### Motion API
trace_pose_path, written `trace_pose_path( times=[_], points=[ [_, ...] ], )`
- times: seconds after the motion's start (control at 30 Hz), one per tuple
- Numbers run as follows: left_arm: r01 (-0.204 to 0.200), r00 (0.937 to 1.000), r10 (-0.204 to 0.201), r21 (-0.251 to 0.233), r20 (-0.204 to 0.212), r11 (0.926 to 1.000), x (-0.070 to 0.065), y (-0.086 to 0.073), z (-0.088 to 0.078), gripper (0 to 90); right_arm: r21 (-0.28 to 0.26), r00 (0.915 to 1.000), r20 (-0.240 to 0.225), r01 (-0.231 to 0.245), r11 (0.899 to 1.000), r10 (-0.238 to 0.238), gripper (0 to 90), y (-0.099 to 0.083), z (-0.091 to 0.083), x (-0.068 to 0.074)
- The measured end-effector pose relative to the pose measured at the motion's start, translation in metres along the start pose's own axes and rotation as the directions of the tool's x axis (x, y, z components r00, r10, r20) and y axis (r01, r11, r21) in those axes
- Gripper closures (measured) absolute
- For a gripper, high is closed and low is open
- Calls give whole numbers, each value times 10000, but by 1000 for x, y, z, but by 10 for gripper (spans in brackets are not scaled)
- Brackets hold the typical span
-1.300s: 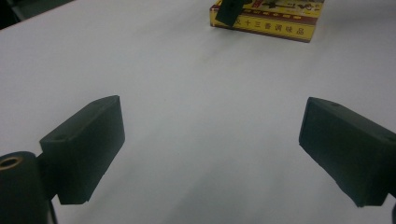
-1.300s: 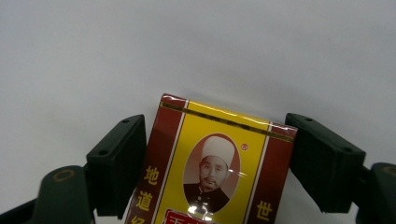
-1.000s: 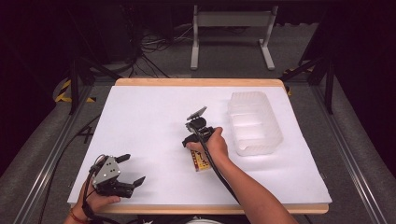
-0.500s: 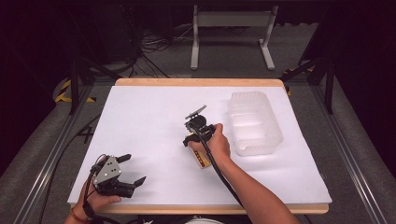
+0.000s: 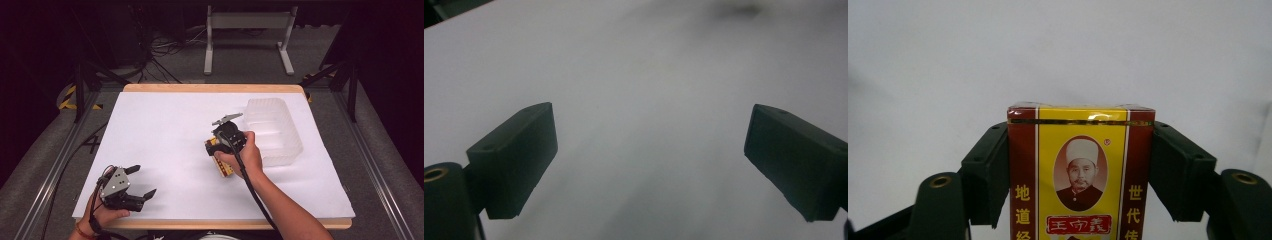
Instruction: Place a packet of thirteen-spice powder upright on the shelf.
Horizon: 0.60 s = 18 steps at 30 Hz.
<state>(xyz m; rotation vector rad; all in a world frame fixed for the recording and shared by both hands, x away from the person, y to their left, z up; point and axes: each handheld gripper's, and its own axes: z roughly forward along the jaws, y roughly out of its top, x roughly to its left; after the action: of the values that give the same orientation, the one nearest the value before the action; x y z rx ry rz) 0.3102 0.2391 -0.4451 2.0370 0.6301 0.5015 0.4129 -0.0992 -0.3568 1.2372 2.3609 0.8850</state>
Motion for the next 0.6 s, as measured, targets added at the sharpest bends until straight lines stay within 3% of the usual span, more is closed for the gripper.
trace_pose_path(
  times=[0.1,0.4,0.6],
  points=[
    [12,10000,-12,-17,7,10000,0,0,0,75,-473,9999,38,137,9988,-135,324,-1,-11,-2],
    [46,10000,-46,-41,13,10000,0,0,0,75,-1227,9989,209,430,9915,-408,324,0,-27,-4],
    [48,10000,-48,-18,68,10000,1,0,1,75,-1555,9883,1092,1231,9801,-1068,324,6,-34,-5]
  ],
)
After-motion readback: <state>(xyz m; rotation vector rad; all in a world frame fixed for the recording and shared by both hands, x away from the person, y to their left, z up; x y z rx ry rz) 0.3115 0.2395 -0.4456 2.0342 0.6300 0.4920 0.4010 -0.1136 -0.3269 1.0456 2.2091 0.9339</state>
